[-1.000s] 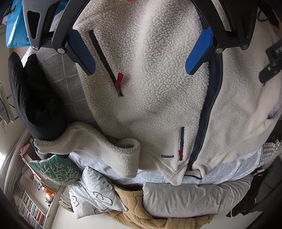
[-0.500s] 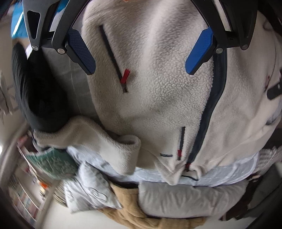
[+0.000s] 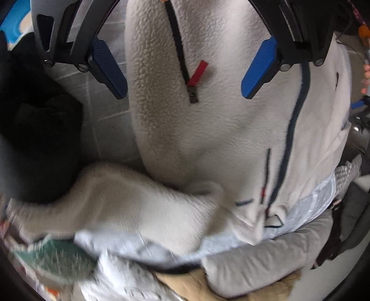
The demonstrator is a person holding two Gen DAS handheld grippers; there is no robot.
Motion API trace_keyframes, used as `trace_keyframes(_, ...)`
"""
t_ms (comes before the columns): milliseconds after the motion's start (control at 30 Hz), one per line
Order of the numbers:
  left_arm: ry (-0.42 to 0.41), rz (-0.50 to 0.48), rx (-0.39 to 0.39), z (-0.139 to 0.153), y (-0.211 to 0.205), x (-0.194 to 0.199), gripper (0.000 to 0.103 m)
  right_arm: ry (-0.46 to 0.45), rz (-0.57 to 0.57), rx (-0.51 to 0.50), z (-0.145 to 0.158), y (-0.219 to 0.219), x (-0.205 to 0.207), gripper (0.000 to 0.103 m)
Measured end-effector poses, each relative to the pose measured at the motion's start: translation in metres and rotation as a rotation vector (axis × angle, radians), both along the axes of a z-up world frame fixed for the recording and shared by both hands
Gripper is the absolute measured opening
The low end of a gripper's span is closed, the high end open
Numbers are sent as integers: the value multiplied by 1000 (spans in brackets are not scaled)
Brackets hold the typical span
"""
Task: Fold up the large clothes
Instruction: 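Grasp the jacket hem with the left gripper while the right gripper grasps the hem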
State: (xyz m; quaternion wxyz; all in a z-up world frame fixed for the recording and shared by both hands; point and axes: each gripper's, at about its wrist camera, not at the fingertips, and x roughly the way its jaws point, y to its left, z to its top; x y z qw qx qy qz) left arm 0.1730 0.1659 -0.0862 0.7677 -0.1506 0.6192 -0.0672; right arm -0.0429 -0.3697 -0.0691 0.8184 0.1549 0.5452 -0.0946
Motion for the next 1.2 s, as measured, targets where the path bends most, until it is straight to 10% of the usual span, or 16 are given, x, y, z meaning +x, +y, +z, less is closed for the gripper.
trace_keyframes(133, -19, 61, -187, -29, 14, 17, 60, 29, -13, 135, -29, -14, 8, 79)
trace_keyframes(167, -51, 55, -229, -25, 15, 21, 27, 35, -17, 177, -37, -16, 9, 69)
trace_keyframes(200, -58, 45, -265, -24, 14, 23, 24, 47, -25, 213, -44, -17, 9, 50)
trace_keyframes(300, -112, 94, -230, -8, 12, 23, 18, 74, -45, 194, -48, -16, 7, 16)
trace_keyframes(400, -314, 91, -143, 44, 5, 20, 9, 19, -42, 221, -29, -10, -2, 8)
trace_keyframes(533, -567, 114, 43, 91, 17, 21, 0, -24, -2, 192, -11, 1, -15, 8)
trace_keyframes(633, -416, 139, -46, 74, 45, 26, 7, 8, -7, 135, -20, -2, -21, 11)
trace_keyframes(733, -306, 106, -54, 61, 52, 15, 49, 0, -29, 149, -19, -17, -32, 32)
trace_keyframes(867, -243, 0, -43, 50, 41, -22, 70, -54, -55, 223, -9, -32, -53, 60)
trace_keyframes(967, -129, -84, -87, 33, 38, -53, 73, -65, -71, 295, -7, -40, -70, 78)
trace_keyframes(1200, 117, -247, -183, -9, 26, -139, 73, 92, -102, 379, -30, -48, -111, 79)
